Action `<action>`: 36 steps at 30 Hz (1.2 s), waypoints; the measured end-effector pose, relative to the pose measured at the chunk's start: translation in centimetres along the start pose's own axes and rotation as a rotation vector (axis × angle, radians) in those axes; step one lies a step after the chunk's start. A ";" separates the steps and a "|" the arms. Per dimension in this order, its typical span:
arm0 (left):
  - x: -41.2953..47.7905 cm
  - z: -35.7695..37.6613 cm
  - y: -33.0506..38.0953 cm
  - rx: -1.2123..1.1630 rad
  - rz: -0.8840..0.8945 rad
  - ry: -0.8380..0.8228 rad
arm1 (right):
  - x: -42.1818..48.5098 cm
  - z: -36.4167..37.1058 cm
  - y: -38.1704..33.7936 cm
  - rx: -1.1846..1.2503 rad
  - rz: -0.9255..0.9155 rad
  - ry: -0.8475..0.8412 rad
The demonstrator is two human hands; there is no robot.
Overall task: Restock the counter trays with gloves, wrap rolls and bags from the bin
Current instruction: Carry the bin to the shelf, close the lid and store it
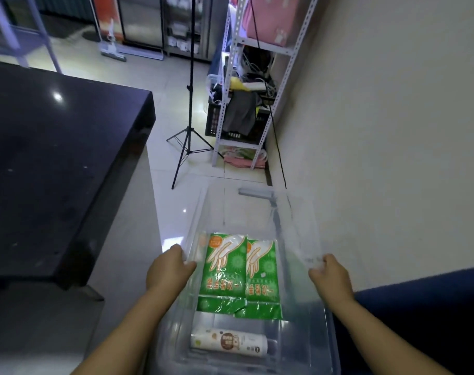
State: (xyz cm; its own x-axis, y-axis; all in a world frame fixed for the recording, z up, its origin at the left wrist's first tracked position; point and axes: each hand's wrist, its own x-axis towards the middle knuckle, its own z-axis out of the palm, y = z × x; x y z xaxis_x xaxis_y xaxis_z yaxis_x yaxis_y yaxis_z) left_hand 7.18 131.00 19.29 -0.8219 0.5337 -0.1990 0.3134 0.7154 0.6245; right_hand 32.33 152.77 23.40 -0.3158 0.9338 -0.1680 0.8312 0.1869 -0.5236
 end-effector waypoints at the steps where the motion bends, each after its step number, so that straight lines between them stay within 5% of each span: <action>1: 1.0 0.0 0.2 0.010 -0.013 0.011 | 1.4 0.3 -0.6 0.006 -0.021 -0.010; 20: 24.9 1.9 10.2 -0.029 -0.292 0.180 | 35.6 4.4 -14.4 0.084 -0.250 -0.210; 36: 48.6 -2.9 11.8 -0.009 -0.377 0.215 | 53.2 10.6 -32.5 0.057 -0.293 -0.211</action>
State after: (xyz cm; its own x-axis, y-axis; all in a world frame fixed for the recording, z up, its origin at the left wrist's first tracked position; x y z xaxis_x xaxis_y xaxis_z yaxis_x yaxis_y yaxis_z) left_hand -30.43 164.03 19.22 -0.9587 0.1292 -0.2532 -0.0310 0.8379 0.5450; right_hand -16.34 193.11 22.62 -0.6291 0.7585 -0.1699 0.6666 0.4139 -0.6200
